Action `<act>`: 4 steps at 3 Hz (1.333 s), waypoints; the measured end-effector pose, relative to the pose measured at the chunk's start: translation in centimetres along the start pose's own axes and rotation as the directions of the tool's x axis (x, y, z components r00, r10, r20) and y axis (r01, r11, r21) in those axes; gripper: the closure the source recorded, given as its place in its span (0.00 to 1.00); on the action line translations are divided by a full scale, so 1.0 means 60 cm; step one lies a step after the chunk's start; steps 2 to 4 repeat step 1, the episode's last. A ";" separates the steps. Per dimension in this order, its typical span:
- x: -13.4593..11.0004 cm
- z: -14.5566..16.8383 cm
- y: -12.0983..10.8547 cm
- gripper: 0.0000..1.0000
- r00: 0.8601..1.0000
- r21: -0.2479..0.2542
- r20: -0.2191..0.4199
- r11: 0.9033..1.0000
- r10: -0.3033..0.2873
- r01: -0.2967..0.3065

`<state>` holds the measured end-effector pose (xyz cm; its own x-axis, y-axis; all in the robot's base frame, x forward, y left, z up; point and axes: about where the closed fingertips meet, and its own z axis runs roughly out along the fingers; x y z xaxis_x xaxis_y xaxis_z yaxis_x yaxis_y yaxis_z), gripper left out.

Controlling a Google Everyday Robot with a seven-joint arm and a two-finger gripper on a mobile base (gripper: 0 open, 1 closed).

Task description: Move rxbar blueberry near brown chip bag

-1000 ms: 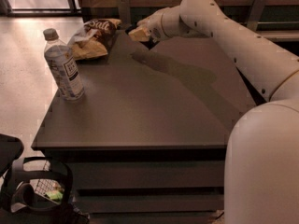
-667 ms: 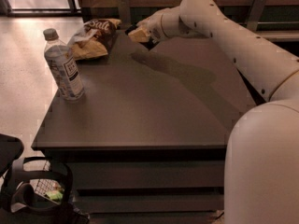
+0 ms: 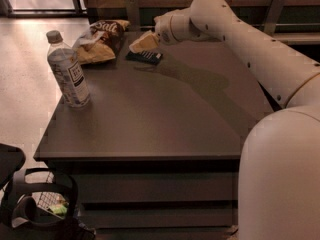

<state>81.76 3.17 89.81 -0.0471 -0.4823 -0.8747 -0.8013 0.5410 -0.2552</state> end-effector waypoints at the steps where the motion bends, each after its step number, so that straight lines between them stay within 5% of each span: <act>1: 0.000 0.000 0.000 0.00 1.000 0.000 0.000 1.000 0.000 0.000; 4: 0.000 0.000 0.000 0.00 1.000 0.000 0.000 1.000 0.000 0.000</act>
Offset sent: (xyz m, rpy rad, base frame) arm 0.0000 0.0000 0.0000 0.0000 0.0000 0.0000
